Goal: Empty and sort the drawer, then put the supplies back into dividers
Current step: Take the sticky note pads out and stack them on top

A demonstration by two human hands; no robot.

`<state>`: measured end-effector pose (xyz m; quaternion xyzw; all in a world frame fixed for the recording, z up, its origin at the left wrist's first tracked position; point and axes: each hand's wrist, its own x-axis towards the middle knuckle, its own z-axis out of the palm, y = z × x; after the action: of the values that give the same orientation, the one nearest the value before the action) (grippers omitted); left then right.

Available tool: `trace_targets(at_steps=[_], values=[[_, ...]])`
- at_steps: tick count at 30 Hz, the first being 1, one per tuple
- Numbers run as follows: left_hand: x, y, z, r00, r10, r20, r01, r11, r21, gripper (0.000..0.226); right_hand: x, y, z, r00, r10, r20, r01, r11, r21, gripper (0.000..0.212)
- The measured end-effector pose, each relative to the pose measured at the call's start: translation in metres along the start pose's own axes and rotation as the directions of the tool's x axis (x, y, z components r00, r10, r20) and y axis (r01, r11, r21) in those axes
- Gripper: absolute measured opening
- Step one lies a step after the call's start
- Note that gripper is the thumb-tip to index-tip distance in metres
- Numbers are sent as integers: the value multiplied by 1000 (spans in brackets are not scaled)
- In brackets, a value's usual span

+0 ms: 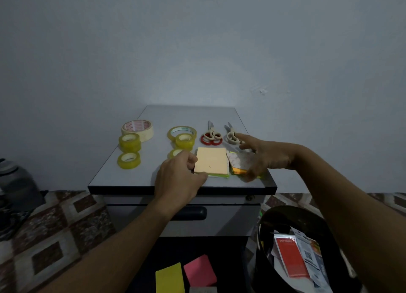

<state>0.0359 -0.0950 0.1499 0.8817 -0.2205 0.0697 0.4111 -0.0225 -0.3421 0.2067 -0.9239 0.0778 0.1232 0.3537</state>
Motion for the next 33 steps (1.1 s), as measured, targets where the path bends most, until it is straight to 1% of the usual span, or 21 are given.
trace_targets(at_steps=[3,7,13,15,17,20,23,27,29,31,33], values=[[1,3,3,1000,-11,-25,12,999,31,37,-3,9,0,998,43,-43,-43,999,-1,120],[1,8,8,998,-22,-56,26,997,70,34,2,13,0,990,22,-141,-26,999,-29,113],[4,12,12,998,-26,-66,32,995,92,35,7,10,2,986,11,-164,-13,1000,-11,106],[4,11,12,999,-20,-41,24,996,88,37,6,11,3,984,14,-176,-14,1000,2,106],[2,9,7,1000,-7,15,5,997,72,39,3,13,6,980,9,-200,-9,1000,5,104],[-5,3,-5,995,26,97,-26,1000,6,36,-6,14,15,961,0,-275,17,998,60,93],[-18,-3,-23,990,67,126,-54,993,-102,29,-18,16,26,903,-5,-429,51,994,95,74],[-44,-21,-45,983,135,127,-106,971,-213,19,-40,15,50,767,-40,-640,138,985,104,47],[-58,-35,-52,980,147,138,-111,964,-240,17,-54,10,70,710,-58,-702,200,972,122,37],[-73,-53,-55,974,129,184,-84,968,-237,19,-65,5,94,686,-45,-726,237,958,164,31],[-87,-71,-56,970,108,220,-56,972,-227,22,-72,1,118,653,-28,-757,244,954,176,28]])
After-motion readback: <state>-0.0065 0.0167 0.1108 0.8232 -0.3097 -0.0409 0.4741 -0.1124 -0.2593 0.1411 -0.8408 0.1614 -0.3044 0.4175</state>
